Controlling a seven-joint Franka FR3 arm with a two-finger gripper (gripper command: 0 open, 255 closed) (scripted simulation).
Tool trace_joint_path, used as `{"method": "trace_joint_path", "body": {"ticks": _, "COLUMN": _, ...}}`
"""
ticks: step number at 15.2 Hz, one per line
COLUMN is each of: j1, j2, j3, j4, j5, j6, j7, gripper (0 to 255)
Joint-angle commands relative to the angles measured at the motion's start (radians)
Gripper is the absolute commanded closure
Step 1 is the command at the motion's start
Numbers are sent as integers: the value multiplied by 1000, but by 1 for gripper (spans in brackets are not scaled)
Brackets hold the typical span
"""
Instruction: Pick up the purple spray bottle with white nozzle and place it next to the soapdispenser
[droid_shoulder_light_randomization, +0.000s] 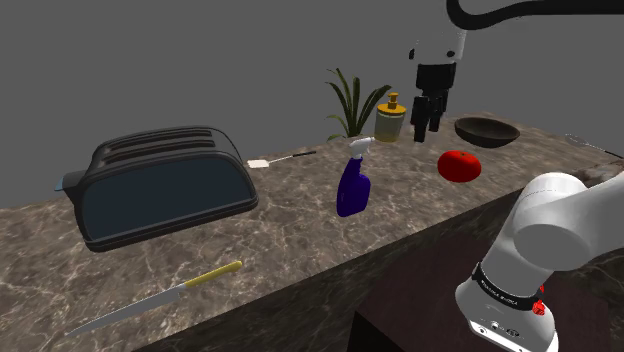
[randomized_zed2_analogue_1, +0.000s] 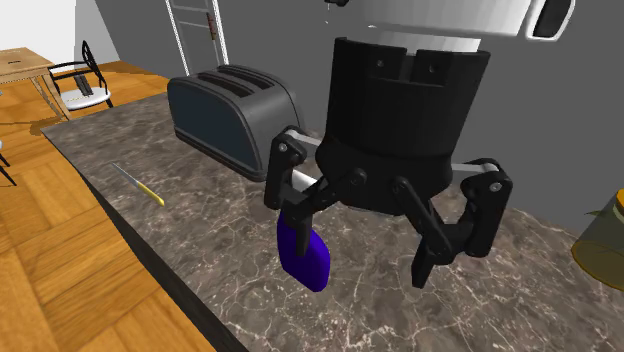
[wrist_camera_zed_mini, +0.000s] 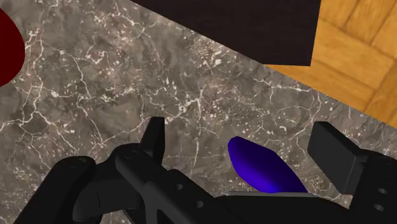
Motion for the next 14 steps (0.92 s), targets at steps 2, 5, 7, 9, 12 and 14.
{"method": "trace_joint_path", "body": {"ticks": 2, "j1": 22, "j2": -24, "j3": -31, "j4": -49, "j5": -3, "j6": 68, "j7": -83, "gripper": 0}}
{"method": "trace_joint_path", "body": {"ticks": 5, "j1": 99, "j2": -74, "j3": -138, "j4": -177, "j5": -5, "j6": 269, "j7": -332, "gripper": 0}}
{"method": "trace_joint_path", "body": {"ticks": 7, "j1": 157, "j2": -85, "j3": -218, "j4": -245, "j5": 2, "j6": 400, "j7": -504, "gripper": 0}}
{"method": "trace_joint_path", "body": {"ticks": 9, "j1": 226, "j2": -80, "j3": -306, "j4": -297, "j5": 18, "j6": 525, "j7": -684, "gripper": 0}}
{"method": "trace_joint_path", "body": {"ticks": 12, "j1": 362, "j2": -50, "j3": -456, "j4": -345, "j5": 58, "j6": 691, "j7": -969, "gripper": 0}}
{"method": "trace_joint_path", "body": {"ticks": 14, "j1": 479, "j2": -23, "j3": -569, "j4": -356, "j5": 96, "j6": 782, "j7": -1169, "gripper": 0}}
